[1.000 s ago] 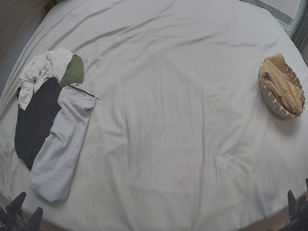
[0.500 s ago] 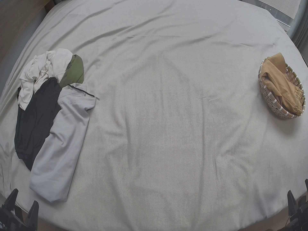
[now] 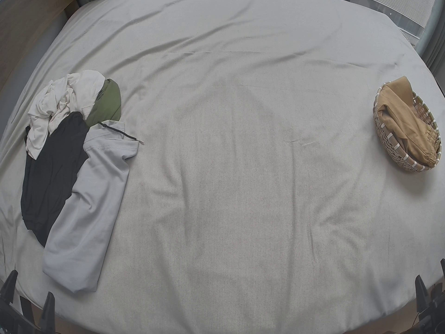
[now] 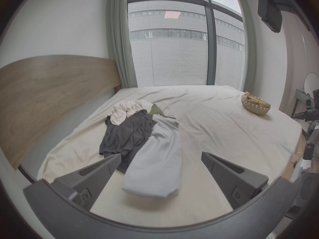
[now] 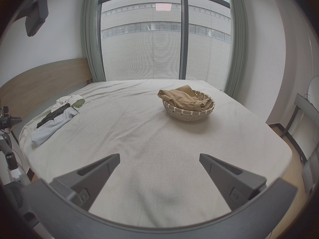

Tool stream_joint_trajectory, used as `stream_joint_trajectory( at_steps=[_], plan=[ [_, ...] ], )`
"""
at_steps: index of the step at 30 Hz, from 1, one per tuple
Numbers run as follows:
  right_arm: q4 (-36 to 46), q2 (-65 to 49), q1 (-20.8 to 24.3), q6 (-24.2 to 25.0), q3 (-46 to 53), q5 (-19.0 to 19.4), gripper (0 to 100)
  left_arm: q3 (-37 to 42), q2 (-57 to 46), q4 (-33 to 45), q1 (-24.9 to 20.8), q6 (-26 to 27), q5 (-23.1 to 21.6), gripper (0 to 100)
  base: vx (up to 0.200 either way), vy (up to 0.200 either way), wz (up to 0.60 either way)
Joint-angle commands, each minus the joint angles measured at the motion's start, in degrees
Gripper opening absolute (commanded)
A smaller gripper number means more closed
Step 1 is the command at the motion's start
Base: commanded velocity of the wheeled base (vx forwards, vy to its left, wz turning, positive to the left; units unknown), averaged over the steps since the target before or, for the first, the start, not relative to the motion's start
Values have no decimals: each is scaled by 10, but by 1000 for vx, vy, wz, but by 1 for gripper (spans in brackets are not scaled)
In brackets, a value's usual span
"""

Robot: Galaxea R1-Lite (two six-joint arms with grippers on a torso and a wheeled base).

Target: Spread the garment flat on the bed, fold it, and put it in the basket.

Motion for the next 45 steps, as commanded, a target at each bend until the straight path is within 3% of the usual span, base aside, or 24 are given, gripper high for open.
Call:
stream_joint_trajectory(
  at_steps=[1, 5, 8, 45],
  plan=[
    [-1, -4, -1, -8, 10, 2, 100, 10, -10, -4, 0, 1, 4, 100, 0, 0, 0],
    [-2, -4, -1, -13, 10, 3, 100, 10, -10, 1, -2, -5, 0, 100, 0, 0, 0],
    [0, -4, 1, -2, 10, -1, 100, 9, -9, 55, -3, -36, 5, 100, 0, 0, 0],
    [0, -4, 1, -2, 10, 1, 100, 10, -11, 42, -2, -40, 5, 100, 0, 0, 0]
  ],
)
